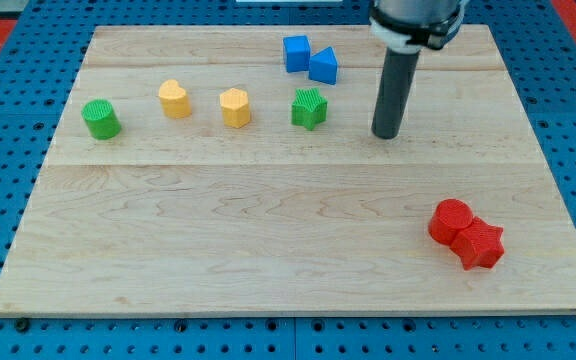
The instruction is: Push green star closer to green circle
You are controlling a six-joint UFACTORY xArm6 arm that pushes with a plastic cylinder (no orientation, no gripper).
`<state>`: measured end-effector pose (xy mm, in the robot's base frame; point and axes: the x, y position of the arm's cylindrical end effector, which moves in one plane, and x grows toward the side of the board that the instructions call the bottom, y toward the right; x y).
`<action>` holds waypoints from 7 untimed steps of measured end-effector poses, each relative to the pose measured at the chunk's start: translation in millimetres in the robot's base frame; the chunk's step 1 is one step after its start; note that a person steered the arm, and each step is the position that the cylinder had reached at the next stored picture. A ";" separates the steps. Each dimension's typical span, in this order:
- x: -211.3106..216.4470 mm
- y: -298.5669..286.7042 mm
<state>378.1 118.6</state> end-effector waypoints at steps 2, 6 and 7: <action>-36.5 -68.1; 25.4 -143.8; 4.2 -142.3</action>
<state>382.3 -23.7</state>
